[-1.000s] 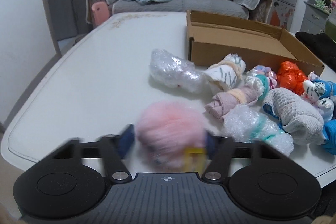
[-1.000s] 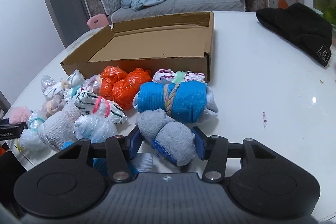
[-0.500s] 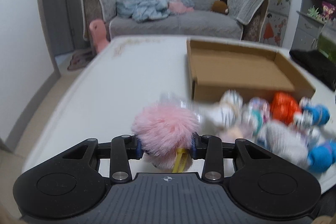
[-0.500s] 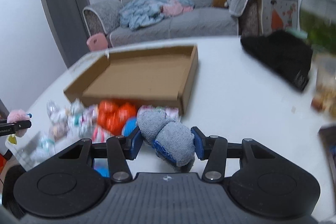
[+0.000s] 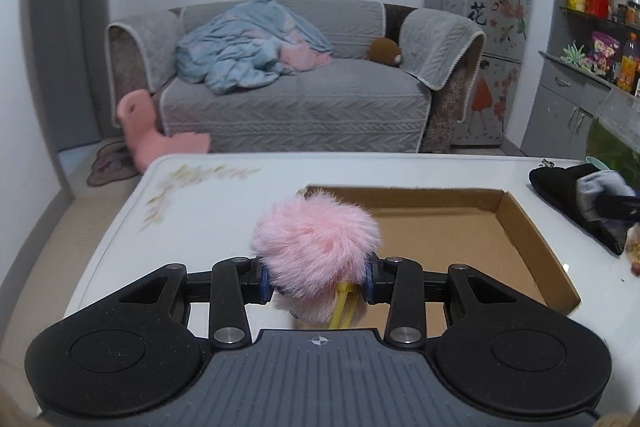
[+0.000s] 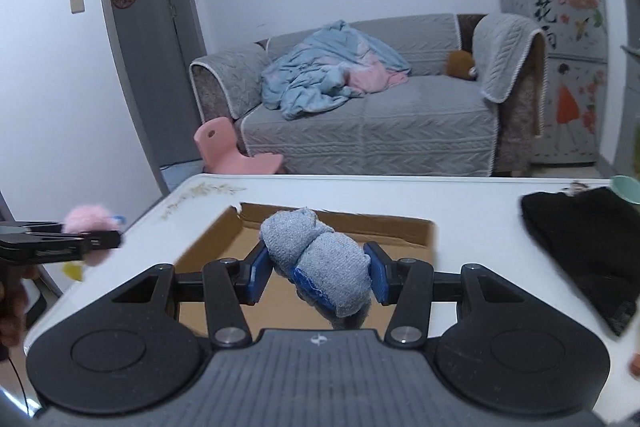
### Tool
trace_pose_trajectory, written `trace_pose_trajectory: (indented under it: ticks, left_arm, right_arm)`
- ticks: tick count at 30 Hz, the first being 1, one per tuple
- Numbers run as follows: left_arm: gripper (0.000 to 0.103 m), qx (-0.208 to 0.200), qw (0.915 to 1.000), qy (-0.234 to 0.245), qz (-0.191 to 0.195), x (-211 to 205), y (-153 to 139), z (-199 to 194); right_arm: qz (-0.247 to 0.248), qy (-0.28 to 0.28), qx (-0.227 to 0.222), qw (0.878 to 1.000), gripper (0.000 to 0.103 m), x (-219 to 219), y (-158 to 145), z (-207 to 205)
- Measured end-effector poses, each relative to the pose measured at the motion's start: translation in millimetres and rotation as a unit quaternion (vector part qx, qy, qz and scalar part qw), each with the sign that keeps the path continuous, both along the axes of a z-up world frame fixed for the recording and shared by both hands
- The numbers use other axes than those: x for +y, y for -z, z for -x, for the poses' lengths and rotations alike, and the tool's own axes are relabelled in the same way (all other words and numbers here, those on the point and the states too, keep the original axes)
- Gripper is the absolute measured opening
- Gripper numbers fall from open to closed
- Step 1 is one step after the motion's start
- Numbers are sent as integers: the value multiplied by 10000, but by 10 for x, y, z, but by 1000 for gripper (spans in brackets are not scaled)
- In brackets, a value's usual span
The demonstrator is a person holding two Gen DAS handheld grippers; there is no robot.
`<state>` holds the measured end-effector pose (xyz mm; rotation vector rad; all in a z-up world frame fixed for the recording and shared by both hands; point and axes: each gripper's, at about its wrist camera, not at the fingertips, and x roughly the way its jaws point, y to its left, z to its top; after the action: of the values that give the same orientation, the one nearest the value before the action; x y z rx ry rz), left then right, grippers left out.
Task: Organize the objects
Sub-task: 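Carry pom-pom toy and grey sock roll into the box and release both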
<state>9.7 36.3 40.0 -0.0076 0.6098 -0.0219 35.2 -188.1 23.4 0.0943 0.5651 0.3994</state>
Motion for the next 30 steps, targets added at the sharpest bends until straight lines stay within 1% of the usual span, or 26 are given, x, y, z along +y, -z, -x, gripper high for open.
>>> trace_pose_trajectory:
  ticks: [2, 5, 8, 12, 15, 21, 24, 26, 29, 30]
  left_arm:
    - [46, 36, 9999, 135, 28, -89, 37, -195]
    - [46, 156, 9996, 218, -2, -192, 140, -510]
    - [46, 319, 9991, 283, 23, -243, 304, -812]
    - [46, 480, 9981, 367, -121, -279, 527, -1143]
    - [46, 664, 9971, 360, -106, -261, 686, -1348]
    - [46, 855, 9958, 337, 2, -245, 940, -1612]
    - [46, 911, 9954, 302, -19, -254, 1011, -1668]
    - [47, 928, 9952, 300, -37, -267, 1031, -1673]
    - [49, 976, 9948, 263, -88, -263, 1068, -1694]
    - [52, 994, 9947, 228, -117, -261, 1084, -1701]
  right_arm:
    - [-6, -89, 43, 10000, 46, 116, 36, -136]
    - [11, -142, 162, 9998, 46, 285, 93, -326]
    - [-25, -155, 336, 9993, 46, 458, 195, -588]
    - [-10, -95, 739, 9972, 46, 636, 391, -931]
    - [90, -77, 974, 9952, 46, 760, 525, -1166]
    - [243, 31, 1335, 9907, 46, 928, 670, -1465]
    - [296, 42, 1481, 9885, 46, 997, 750, -1528]
    - [247, 39, 1589, 9870, 46, 1026, 788, -1586]
    - [340, 24, 1654, 9856, 47, 1082, 829, -1602]
    - [351, 11, 1673, 9853, 47, 1088, 842, -1598]
